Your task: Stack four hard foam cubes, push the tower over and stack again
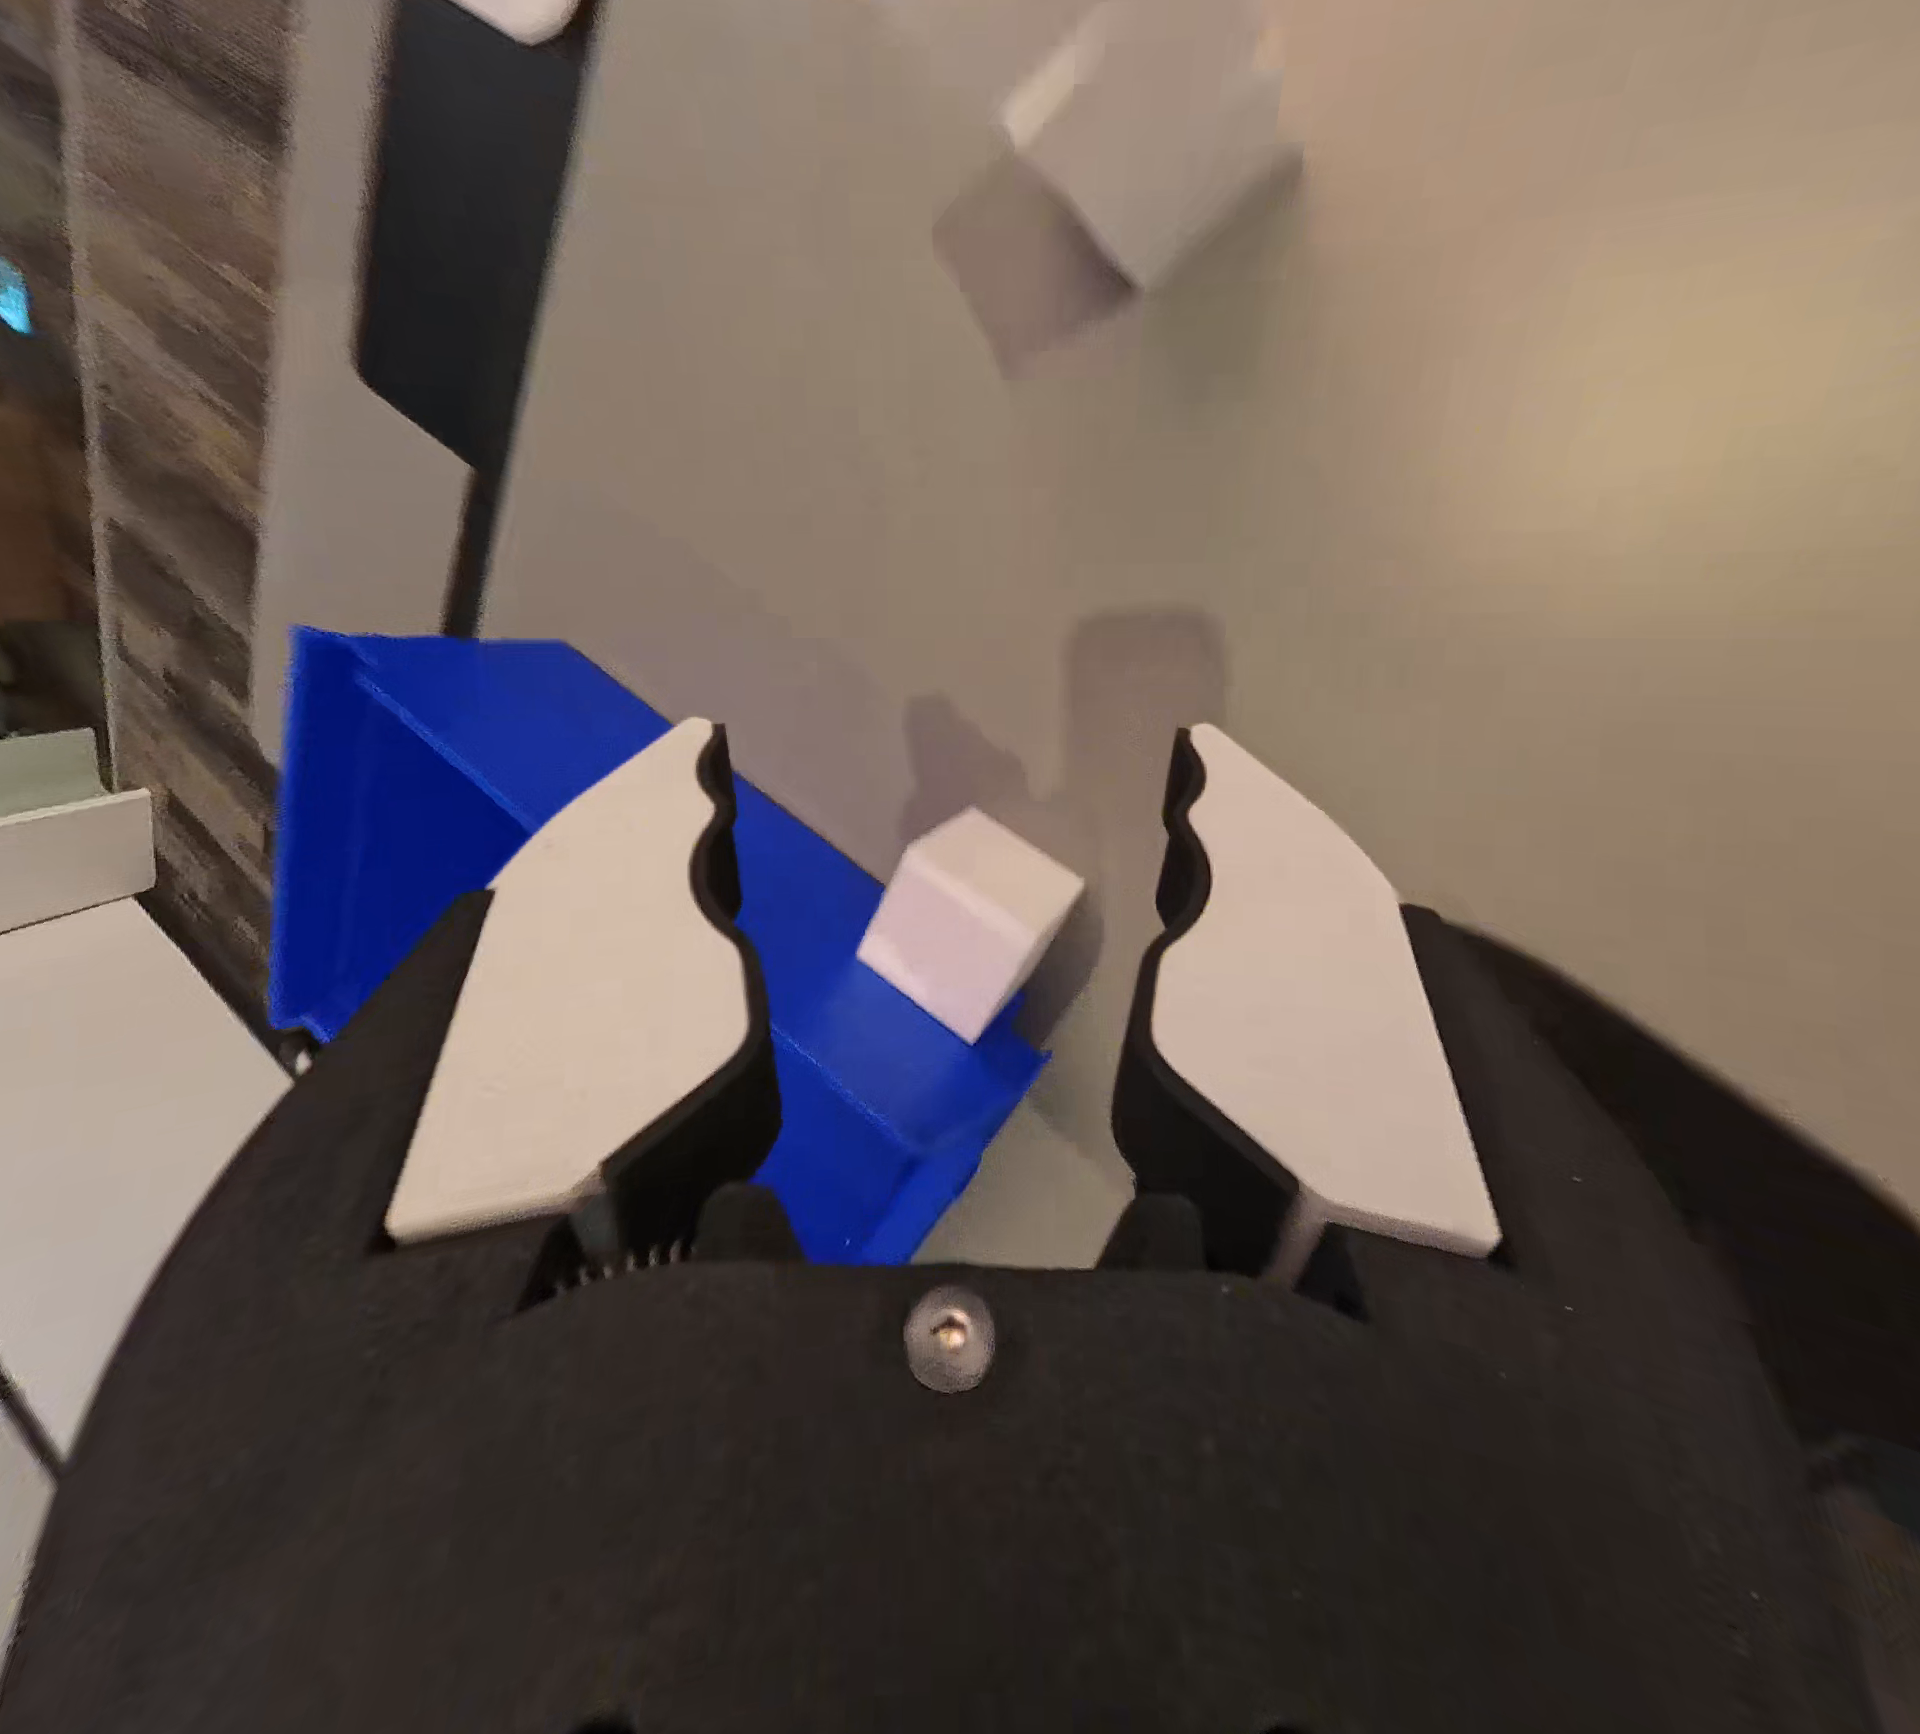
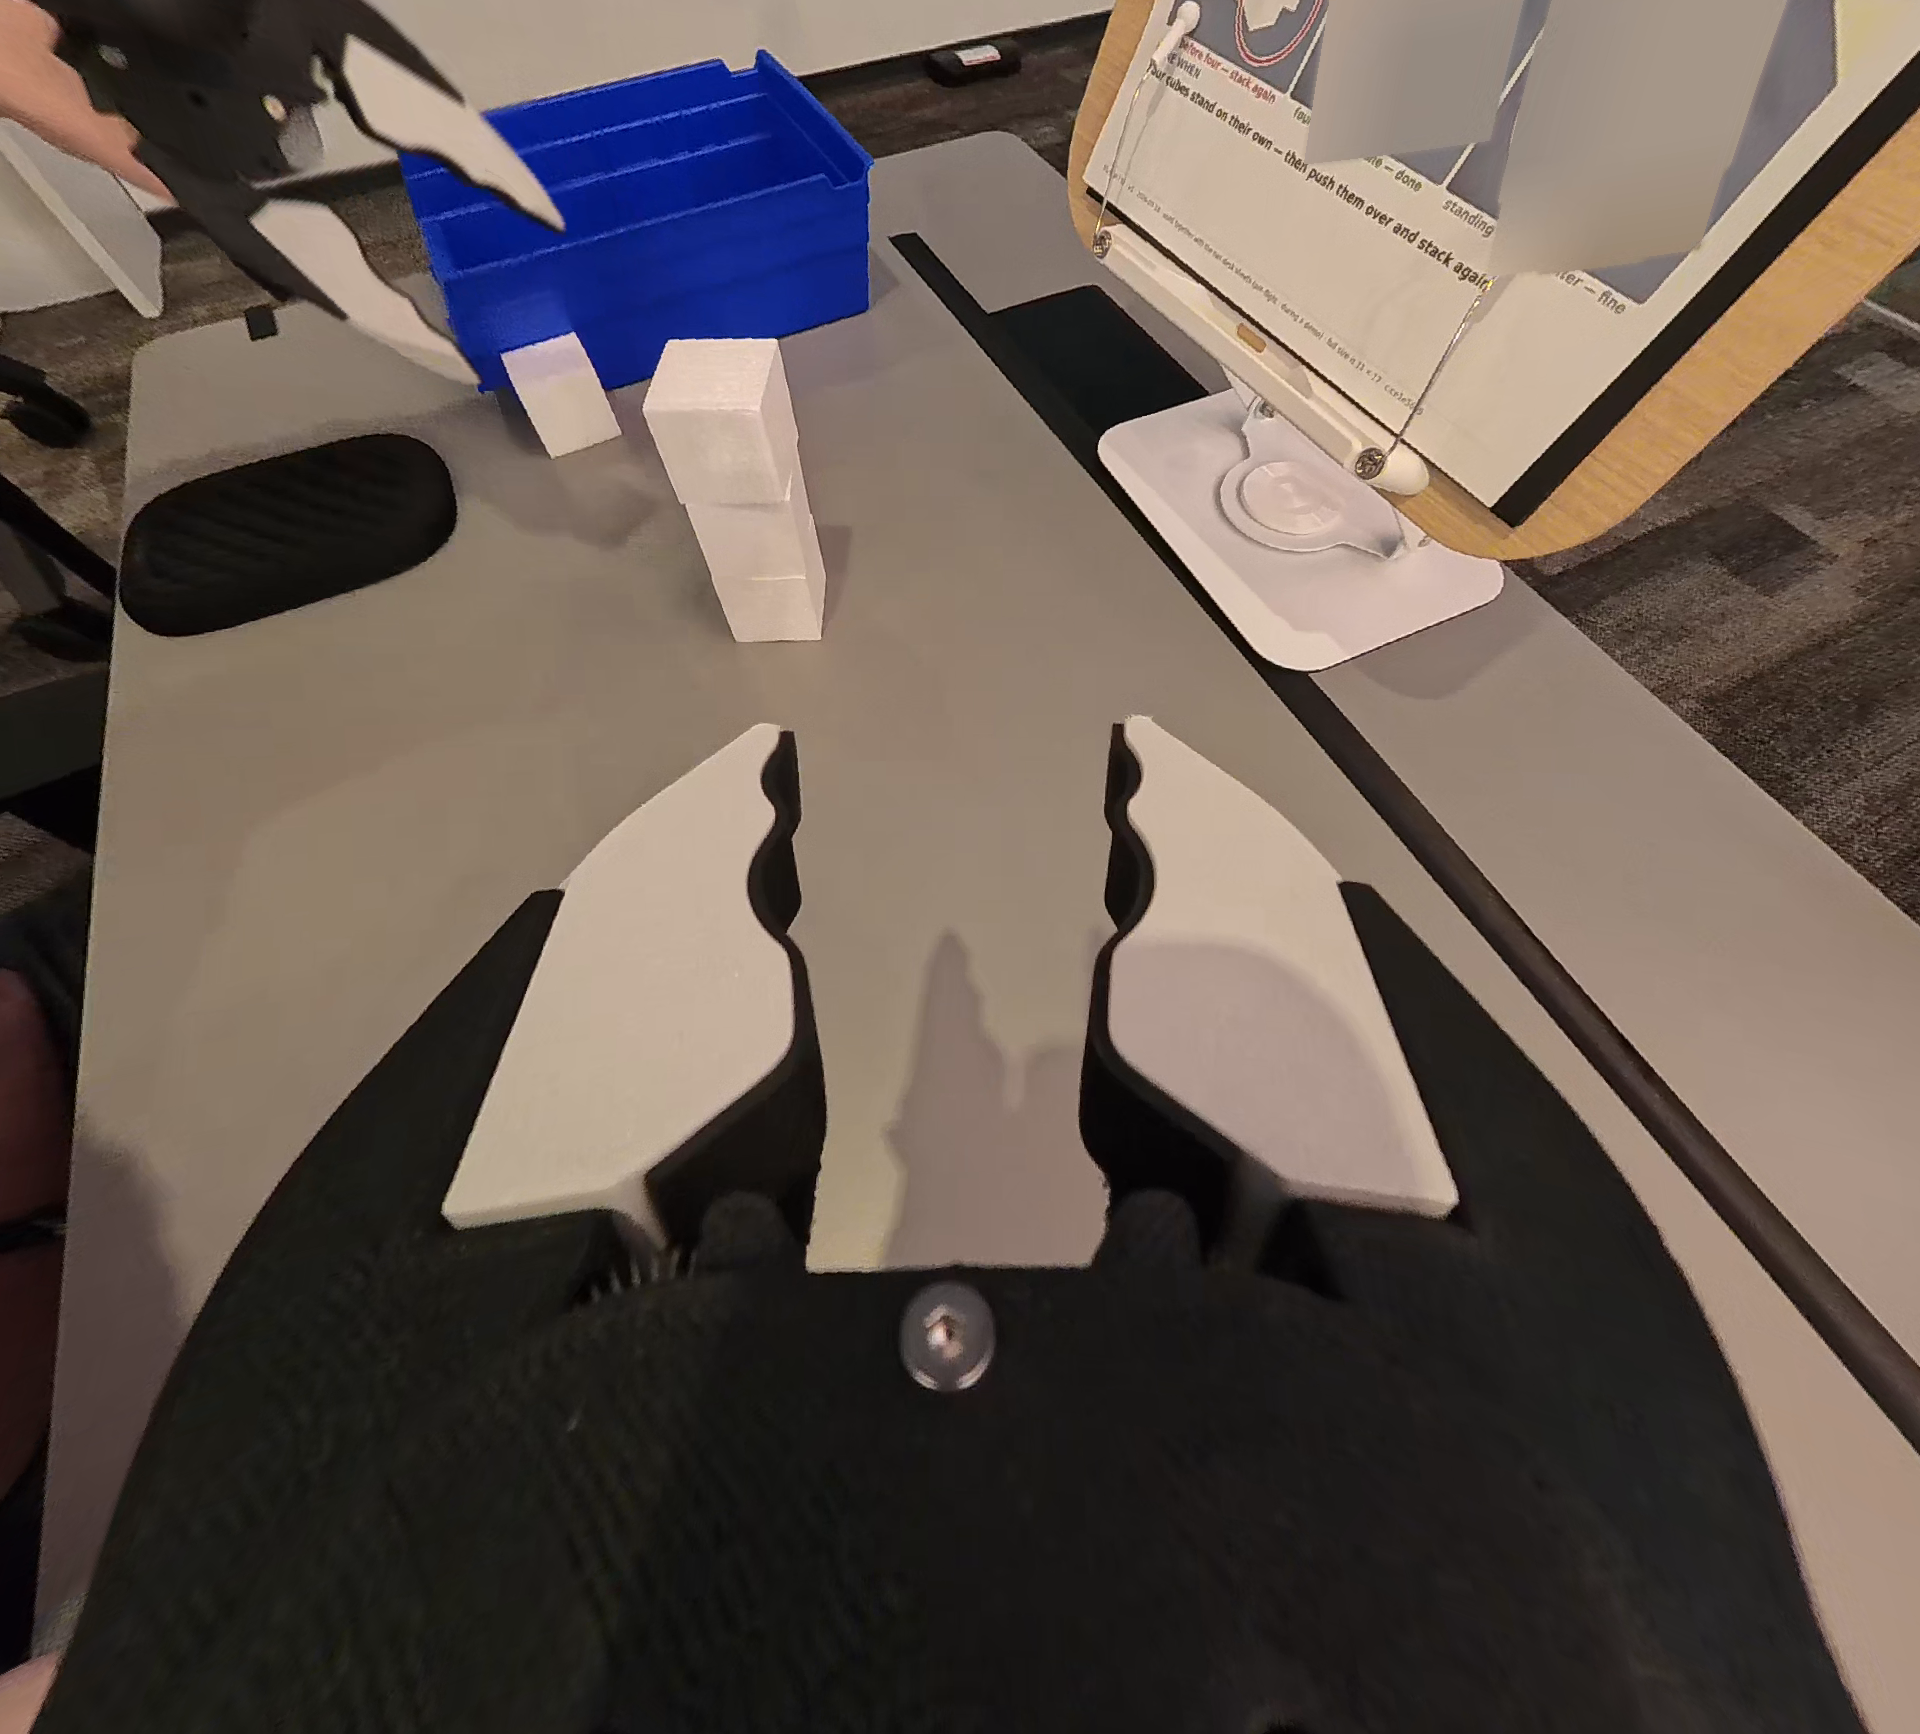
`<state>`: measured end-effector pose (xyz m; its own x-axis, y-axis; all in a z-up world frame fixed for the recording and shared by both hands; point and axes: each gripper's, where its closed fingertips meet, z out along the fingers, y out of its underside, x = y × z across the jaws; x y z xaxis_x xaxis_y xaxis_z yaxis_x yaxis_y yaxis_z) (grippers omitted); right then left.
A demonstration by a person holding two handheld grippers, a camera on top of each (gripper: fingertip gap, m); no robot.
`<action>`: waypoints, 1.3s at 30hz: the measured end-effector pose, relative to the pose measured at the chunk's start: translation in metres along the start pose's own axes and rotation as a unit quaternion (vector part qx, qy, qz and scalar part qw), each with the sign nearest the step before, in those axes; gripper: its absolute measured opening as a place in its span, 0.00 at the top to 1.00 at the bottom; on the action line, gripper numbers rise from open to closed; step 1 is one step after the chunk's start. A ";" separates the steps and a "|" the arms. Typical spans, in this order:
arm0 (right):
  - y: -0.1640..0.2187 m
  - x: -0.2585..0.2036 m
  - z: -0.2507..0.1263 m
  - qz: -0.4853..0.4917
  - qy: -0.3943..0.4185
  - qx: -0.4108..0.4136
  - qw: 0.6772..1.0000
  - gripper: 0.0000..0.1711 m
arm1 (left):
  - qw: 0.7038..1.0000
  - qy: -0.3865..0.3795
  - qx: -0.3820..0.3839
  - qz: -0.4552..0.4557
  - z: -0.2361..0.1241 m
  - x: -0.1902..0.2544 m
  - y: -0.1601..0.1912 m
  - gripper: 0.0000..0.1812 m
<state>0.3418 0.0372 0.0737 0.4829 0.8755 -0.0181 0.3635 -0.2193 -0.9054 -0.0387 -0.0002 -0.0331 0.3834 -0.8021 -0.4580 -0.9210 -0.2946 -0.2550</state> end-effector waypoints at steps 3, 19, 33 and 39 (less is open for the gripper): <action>0.002 0.001 0.000 0.004 -0.003 0.001 1.000 0.66 | 0.996 0.027 -0.064 0.049 0.029 0.010 0.040 0.52; 0.013 -0.001 0.014 -0.012 0.004 -0.042 0.999 0.66 | 0.979 0.045 -0.159 0.119 0.068 -0.001 0.102 0.53; 0.016 -0.004 0.019 -0.016 0.002 -0.056 0.998 0.66 | 0.945 0.059 -0.231 0.225 0.079 0.005 0.112 0.57; 0.017 -0.004 0.020 -0.016 0.000 -0.059 0.998 0.66 | 0.935 0.085 -0.257 0.230 0.083 0.009 0.120 0.61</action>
<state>0.3306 0.0385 0.0500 0.4705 0.8823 0.0095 0.4695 -0.2412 -0.8493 -0.1403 -0.0001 -0.1384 -0.0381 -0.9633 -0.2657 -0.9145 -0.0736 0.3978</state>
